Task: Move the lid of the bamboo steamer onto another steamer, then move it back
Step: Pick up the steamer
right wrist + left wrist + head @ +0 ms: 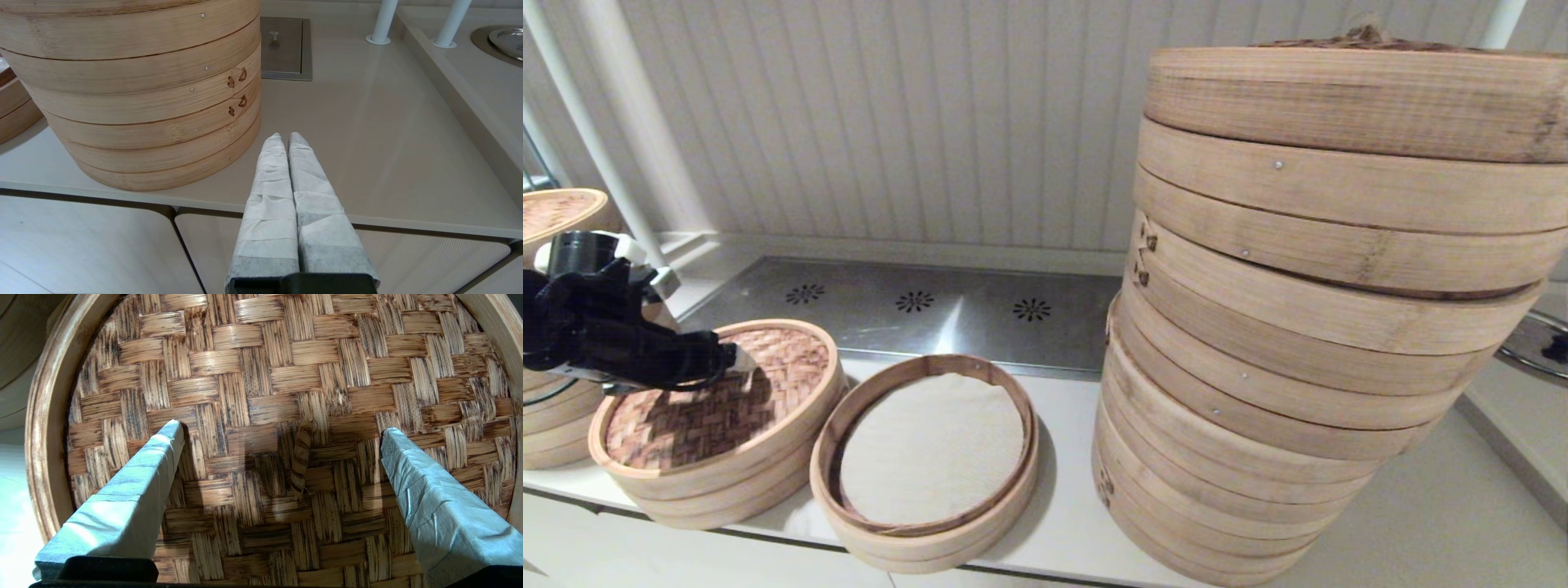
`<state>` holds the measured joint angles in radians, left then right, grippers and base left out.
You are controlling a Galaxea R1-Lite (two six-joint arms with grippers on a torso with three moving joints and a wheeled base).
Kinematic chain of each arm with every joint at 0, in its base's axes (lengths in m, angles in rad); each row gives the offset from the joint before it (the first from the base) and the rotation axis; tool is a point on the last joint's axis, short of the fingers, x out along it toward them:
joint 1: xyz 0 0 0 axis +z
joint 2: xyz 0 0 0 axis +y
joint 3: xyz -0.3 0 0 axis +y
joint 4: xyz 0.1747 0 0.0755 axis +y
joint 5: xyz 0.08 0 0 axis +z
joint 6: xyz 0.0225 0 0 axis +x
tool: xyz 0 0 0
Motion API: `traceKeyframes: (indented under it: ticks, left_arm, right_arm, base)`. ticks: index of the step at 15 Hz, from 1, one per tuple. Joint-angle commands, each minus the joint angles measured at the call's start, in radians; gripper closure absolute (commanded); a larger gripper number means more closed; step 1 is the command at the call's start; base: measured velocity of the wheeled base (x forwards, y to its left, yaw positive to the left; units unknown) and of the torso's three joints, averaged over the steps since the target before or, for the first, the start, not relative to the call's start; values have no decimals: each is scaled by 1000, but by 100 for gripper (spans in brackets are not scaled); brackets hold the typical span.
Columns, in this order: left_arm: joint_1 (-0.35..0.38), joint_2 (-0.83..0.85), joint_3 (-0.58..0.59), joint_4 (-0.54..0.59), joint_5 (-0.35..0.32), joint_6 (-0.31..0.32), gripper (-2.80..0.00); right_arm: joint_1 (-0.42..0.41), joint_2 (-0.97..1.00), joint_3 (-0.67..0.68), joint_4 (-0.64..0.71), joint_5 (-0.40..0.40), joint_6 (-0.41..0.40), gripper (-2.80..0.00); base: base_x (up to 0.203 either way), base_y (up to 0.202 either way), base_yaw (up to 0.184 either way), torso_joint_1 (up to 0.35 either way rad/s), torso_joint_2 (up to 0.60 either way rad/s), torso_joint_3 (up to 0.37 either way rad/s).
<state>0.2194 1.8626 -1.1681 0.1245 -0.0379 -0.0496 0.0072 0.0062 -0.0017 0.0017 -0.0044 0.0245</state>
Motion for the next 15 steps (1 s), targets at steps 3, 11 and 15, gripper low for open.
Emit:
traceKeyframes:
  ticks: [3, 11, 15]
  left_arm:
    - [0, 1, 7, -5, 1, -1, 0]
    - [-3, 1, -7, -25, -8, -5, 0]
    - [-6, 12, 2, -26, -14, -6, 0]
  right_arm:
    - [0, 1, 0, 0, 0, 0, 0]
    - [0, 1, 0, 0, 0, -1, 0]
    - [0, 1, 0, 0, 0, -1, 0]
  base:
    - [0, 0, 0, 0, 0, 0]
    - [0, 0, 0, 0, 0, 0]
    - [0, 0, 0, 0, 0, 0]
